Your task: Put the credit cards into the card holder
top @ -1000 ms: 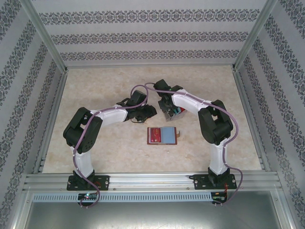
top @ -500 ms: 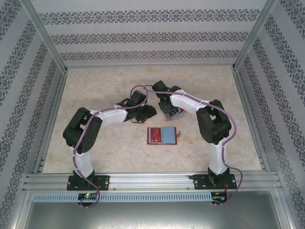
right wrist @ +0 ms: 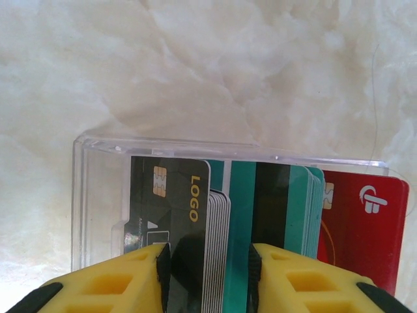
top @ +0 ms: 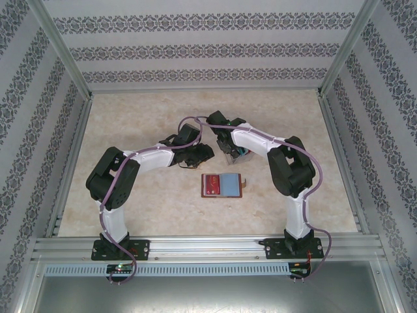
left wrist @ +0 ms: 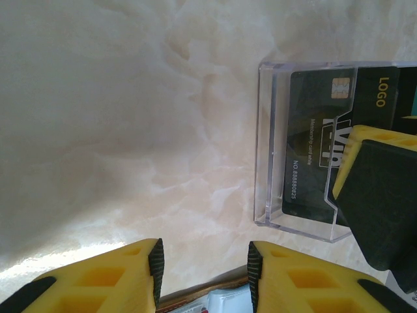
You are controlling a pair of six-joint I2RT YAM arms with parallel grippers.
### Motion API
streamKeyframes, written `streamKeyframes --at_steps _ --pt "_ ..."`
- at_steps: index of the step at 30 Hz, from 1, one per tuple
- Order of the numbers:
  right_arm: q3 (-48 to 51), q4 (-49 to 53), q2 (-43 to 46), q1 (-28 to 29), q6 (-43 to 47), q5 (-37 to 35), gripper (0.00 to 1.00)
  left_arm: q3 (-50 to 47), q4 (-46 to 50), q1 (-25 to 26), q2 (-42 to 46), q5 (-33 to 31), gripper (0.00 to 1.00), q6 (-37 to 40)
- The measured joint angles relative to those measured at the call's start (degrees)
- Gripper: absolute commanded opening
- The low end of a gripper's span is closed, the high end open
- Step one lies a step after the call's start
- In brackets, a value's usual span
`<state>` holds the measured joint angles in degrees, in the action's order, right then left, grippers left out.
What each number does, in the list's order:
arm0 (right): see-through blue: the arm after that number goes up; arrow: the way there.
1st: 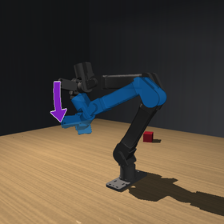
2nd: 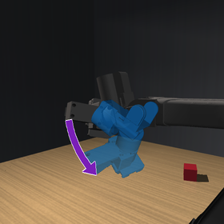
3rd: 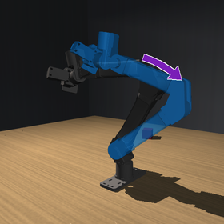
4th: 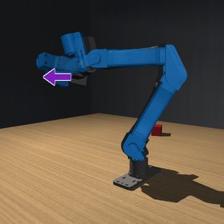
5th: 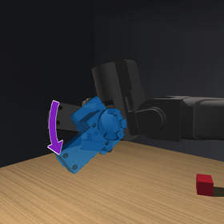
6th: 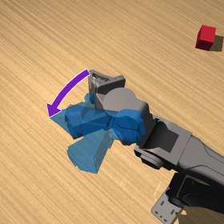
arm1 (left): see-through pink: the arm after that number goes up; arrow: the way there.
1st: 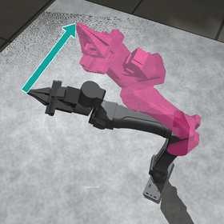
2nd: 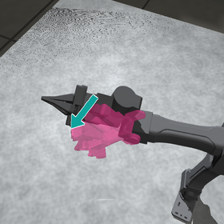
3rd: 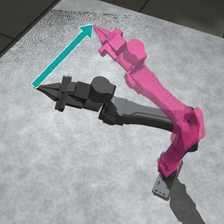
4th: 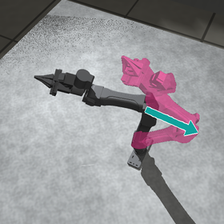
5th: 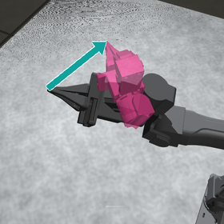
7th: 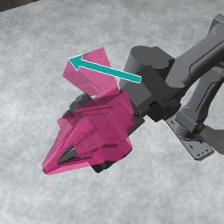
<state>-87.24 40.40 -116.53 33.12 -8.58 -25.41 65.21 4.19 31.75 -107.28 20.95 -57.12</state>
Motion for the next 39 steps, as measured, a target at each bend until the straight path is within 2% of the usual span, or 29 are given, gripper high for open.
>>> streamKeyframes --at_steps 8,11,21,24,34,38,39 --pt "0.83 -0.33 0.9 -0.02 0.02 -0.61 0.31 0.0 0.0 0.0 -0.02 0.02 0.41 0.0" --pt "1.18 -0.5 1.11 -0.02 0.24 -0.55 0.22 0.0 0.0 0.0 -0.02 0.02 0.41 0.0" --pt "1.4 -0.57 1.42 -0.66 0.07 -0.68 0.21 0.0 0.0 0.0 -0.02 0.02 0.41 0.0" --pt "1.57 -0.74 1.64 -0.68 0.28 -0.74 0.14 0.0 0.0 0.0 -0.02 0.02 0.41 0.0" --pt "2.69 -1.11 2.49 -1.03 0.24 -0.96 0.14 0.0 0.0 0.0 -0.02 0.04 0.41 0.0" --pt "3.26 -1.03 3.08 -1.14 0.2 -0.83 0.1 0.0 0.0 0.0 -0.02 0.04 0.41 0.0" --pt "3.41 -0.98 3.45 -1.16 0.31 -0.63 0.05 0.0 0.0 0.0 -0.02 0.04 0.41 0.0"
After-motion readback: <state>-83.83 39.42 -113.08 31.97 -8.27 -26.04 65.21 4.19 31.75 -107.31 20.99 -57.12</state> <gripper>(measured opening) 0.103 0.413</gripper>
